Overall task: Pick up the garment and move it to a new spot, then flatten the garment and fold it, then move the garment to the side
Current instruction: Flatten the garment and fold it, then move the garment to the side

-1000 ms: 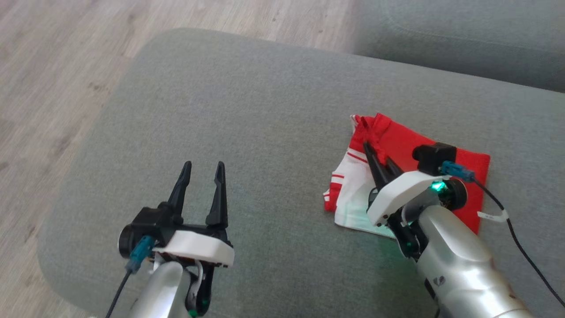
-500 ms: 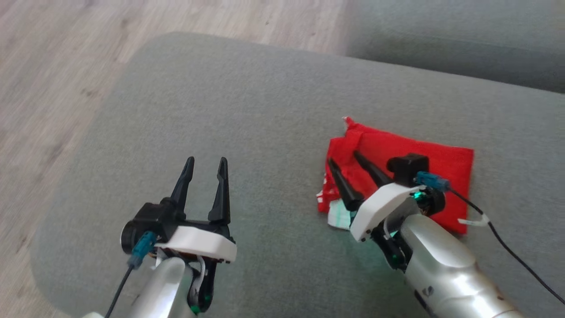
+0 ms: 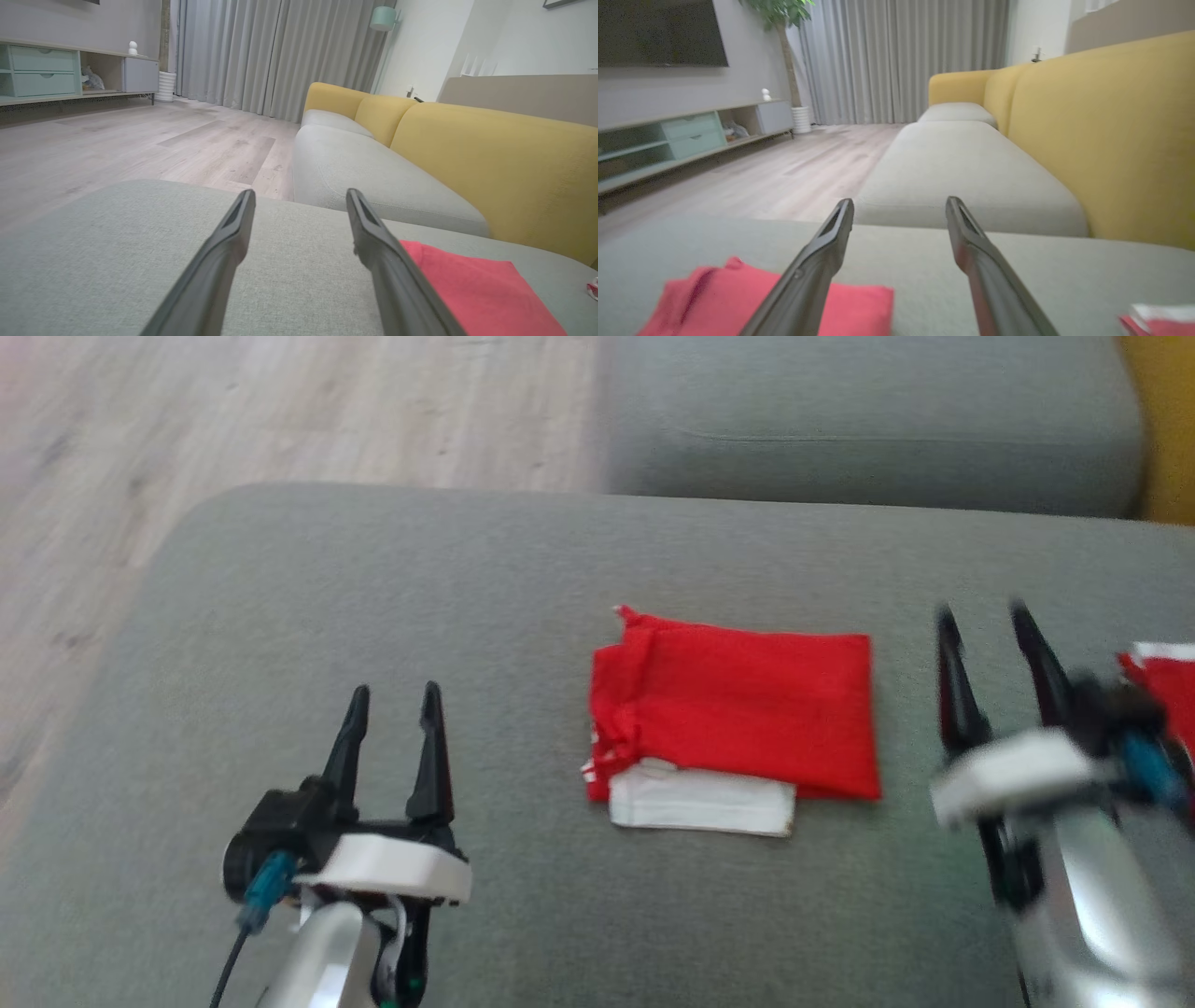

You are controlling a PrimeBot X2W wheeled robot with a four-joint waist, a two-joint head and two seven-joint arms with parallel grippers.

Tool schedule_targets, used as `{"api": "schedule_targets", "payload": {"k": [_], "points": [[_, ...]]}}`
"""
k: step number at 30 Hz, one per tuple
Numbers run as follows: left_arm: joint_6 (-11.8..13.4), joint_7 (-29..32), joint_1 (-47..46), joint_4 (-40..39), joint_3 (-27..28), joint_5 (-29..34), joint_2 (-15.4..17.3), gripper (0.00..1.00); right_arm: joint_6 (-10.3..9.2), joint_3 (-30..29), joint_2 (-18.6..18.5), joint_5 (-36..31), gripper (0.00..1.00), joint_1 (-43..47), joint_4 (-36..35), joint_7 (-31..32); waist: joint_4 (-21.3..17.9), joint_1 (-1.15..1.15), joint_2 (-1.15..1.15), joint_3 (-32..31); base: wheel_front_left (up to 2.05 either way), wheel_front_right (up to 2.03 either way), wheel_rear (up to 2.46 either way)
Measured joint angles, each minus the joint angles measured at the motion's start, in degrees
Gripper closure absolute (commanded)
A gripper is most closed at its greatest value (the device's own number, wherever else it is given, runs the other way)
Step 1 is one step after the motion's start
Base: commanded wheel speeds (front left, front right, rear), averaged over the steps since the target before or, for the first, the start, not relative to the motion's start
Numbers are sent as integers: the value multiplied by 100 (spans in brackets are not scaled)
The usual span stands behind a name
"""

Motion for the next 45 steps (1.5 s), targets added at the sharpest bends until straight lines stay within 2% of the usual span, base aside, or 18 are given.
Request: {"api": "schedule_targets", "payload": {"k": [5,10,16,26,29,34,41,45], "points": [[-2,0,210,-73,199,103,1,0,0,-533,231,-549,0,1070,-690,0,-308,0,0,-42,0,0,0],[-2,0,420,-160,442,242,4,0,0,-677,344,-651,0,1365,-1270,0,-506,0,0,-48,0,0,0],[-11,0,477,-194,467,312,5,0,0,-635,353,-558,0,1474,-1376,0,-535,1,0,-33,0,0,0],[-62,0,450,-192,309,313,5,0,0,-465,353,-432,0,1385,-1385,34,-349,1,0,183,0,0,0],[-63,0,375,-189,297,326,4,0,0,-447,352,-406,0,1113,-1245,293,-283,1,0,372,0,0,0],[-65,0,237,-183,265,326,4,0,0,-232,347,53,0,720,-818,739,-154,1,0,596,0,0,0],[-62,0,7,-179,121,290,2,0,0,69,345,-53,0,228,188,1418,109,2,0,918,0,0,0],[-59,0,-62,-164,78,275,2,0,0,73,327,-155,0,-8,702,1582,252,1,0,1004,0,0,0]]}}
